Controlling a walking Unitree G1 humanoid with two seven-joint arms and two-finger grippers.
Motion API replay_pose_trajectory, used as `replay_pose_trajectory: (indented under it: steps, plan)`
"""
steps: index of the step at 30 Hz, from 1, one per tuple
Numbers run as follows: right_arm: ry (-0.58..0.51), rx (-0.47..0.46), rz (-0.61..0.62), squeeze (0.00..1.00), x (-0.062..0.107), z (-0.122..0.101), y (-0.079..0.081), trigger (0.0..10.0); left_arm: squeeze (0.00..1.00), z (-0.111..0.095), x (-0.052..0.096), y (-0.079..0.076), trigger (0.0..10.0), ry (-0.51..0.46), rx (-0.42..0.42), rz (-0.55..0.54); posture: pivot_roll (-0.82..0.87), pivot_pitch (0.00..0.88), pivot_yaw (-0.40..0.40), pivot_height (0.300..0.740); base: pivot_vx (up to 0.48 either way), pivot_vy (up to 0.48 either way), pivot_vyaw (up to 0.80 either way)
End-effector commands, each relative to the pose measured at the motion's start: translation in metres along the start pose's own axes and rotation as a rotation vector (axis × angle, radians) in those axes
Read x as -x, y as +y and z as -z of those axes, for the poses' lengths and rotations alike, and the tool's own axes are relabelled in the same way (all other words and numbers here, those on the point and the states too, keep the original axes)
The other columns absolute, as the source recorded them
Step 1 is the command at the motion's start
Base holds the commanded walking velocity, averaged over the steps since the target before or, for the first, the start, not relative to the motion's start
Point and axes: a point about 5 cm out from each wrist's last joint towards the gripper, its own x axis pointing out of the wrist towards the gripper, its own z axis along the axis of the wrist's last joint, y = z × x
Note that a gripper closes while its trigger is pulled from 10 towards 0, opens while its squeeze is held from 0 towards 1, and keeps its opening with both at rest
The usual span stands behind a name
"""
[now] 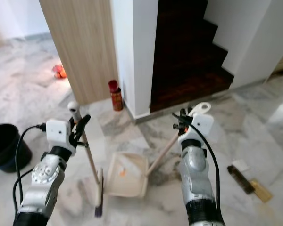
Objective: Sweep floor
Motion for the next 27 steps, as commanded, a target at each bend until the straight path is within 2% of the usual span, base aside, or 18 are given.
replay_pose_trajectory:
  steps: [1, 27]
  plan:
    - [-0.057, 0.010, -0.008, 0.00, -0.0050, -0.0138, 0.0019, 10.0, 0.00, -0.0115, -0.0043, 0.0031, 10.0, -0.053, -0.003, -0.003, 0.10, 0.000, -0.004, 0.740, 0.000, 0.289, 0.00]
    - [-0.045, 0.018, -0.024, 0.00, -0.0043, -0.0119, 0.0050, 10.0, 0.00, -0.0113, -0.0047, 0.0044, 10.0, -0.045, -0.010, -0.003, 0.10, 0.000, 0.000, 0.740, 0.000, 0.289, 0.00]
